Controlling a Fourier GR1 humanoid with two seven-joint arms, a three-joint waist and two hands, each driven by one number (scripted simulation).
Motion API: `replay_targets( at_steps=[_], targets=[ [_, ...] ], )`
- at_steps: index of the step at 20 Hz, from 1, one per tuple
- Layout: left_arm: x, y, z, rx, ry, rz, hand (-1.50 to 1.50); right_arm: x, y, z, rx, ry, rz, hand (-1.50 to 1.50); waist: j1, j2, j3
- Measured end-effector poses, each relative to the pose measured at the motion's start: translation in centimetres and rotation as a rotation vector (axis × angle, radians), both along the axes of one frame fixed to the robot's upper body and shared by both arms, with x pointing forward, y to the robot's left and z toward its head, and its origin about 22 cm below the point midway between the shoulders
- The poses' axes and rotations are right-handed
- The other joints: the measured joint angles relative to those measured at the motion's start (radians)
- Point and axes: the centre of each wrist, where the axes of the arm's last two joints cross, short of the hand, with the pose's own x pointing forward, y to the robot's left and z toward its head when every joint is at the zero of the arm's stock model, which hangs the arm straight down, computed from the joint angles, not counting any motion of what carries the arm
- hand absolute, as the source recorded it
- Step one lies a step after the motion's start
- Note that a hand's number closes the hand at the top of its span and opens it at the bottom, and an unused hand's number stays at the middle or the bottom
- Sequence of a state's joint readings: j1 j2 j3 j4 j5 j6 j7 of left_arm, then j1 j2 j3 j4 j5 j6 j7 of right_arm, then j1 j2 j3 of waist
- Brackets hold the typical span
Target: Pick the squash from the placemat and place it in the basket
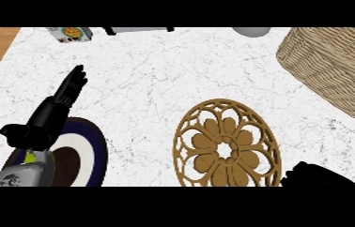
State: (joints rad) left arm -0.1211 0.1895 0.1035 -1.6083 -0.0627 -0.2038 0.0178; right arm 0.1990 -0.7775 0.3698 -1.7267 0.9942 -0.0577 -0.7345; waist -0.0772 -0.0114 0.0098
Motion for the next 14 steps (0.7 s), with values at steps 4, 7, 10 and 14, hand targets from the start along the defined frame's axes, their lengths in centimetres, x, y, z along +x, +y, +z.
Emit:
replay_targets(
  at_steps=[4,7,10,14],
  targets=[
    [-0.2,0.1,0.1,-0.002,-0.003,0.0,0.0,-1.9,-4.8,-0.5,0.086,0.104,0.038,1.5,-0.003,0.004,0.001],
    [-0.4,0.5,0.1,-0.001,-0.003,0.012,0.0,-3.6,-7.1,-0.8,0.201,0.186,0.019,1.5,-0.007,0.006,0.001],
    [-0.5,0.4,0.0,-0.003,-0.002,0.007,0.0,-4.5,-8.5,-0.3,0.317,0.227,-0.034,1.5,-0.006,0.005,0.0],
    [-0.6,0.7,-0.1,-0.001,-0.001,0.014,0.0,-5.2,-10.4,1.1,0.435,0.247,-0.1,1.5,-0.009,0.001,-0.002]
  ],
)
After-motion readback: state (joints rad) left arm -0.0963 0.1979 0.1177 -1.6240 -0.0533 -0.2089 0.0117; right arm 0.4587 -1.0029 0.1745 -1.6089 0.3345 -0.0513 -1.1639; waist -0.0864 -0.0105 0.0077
